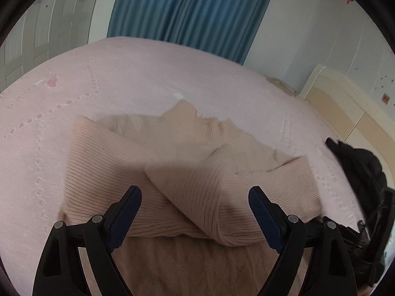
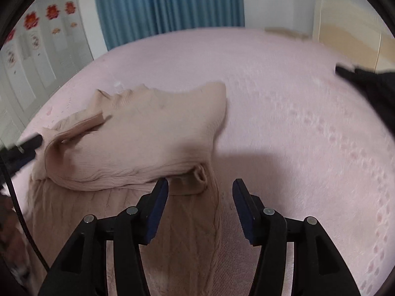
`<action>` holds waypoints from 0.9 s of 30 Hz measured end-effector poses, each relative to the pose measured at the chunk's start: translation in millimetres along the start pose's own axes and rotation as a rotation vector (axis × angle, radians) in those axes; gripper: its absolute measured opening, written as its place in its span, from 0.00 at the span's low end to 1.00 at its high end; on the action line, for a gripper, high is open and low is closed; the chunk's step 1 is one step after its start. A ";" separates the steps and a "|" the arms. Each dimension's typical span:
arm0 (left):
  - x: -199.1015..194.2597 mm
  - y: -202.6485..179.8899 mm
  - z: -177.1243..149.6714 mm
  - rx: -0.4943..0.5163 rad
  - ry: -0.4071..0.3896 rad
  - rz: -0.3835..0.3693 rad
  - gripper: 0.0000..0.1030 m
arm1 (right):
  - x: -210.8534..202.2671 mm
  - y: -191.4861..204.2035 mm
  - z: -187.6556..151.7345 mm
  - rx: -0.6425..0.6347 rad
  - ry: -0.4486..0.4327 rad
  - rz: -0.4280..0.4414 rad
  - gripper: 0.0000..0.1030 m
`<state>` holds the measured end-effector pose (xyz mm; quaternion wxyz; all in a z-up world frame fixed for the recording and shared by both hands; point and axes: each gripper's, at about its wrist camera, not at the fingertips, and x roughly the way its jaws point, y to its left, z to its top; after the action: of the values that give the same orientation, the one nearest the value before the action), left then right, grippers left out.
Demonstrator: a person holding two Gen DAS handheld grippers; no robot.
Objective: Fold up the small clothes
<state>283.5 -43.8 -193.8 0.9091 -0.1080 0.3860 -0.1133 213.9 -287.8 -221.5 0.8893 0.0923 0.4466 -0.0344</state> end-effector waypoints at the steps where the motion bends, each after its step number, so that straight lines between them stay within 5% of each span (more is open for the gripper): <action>1: 8.7 -1.0 -2.0 -0.004 0.024 0.036 0.85 | 2.4 -2.6 1.2 0.006 0.011 0.001 0.52; 4: 30.1 1.8 -4.4 -0.025 0.088 0.117 0.80 | 11.8 -1.0 5.1 0.025 0.034 -0.008 0.51; 7: 15.6 9.8 -3.6 -0.057 0.020 0.136 0.69 | 16.6 -1.3 12.6 0.046 0.024 0.002 0.45; 10: 3.1 26.5 -0.9 -0.085 -0.035 0.179 0.69 | 6.2 -8.7 18.0 0.073 -0.034 0.007 0.42; 19: -3.3 60.5 5.1 -0.175 -0.025 0.153 0.69 | 10.7 -18.5 20.0 0.041 0.005 -0.059 0.42; 27: -2.9 72.4 1.0 -0.218 -0.027 0.162 0.56 | 15.7 -30.3 18.9 0.102 0.035 -0.044 0.44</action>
<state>291.2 26.0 -211.8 0.9032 -0.1762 0.3914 0.0045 233.9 -320.9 -227.1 0.8744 0.1285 0.4619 -0.0749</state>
